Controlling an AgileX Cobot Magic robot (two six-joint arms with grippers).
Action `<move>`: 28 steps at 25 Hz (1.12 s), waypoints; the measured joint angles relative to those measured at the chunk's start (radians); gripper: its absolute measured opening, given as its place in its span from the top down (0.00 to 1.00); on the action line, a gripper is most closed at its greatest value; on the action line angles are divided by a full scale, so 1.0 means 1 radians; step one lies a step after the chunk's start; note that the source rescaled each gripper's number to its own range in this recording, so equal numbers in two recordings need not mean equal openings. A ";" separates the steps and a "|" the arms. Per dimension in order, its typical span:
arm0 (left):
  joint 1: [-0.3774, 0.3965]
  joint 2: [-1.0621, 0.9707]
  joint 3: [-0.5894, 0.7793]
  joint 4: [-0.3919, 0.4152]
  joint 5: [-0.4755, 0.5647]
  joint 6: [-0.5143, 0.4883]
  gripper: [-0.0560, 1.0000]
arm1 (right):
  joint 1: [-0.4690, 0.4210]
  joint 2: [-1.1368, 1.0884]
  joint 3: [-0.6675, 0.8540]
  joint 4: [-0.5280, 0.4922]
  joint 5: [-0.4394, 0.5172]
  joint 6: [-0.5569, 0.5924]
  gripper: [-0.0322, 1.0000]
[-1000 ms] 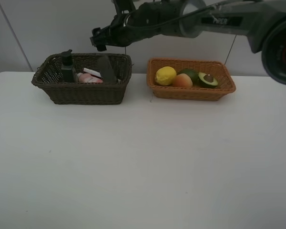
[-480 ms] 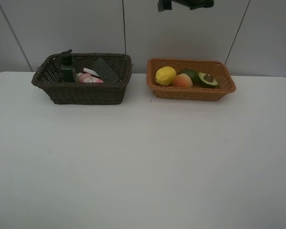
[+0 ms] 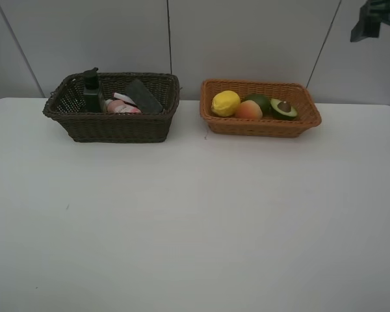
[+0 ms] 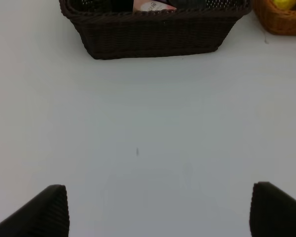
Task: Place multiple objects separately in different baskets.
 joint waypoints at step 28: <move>0.000 0.000 0.000 0.000 0.000 0.000 0.09 | -0.007 -1.431 0.643 0.045 0.525 -0.006 0.01</move>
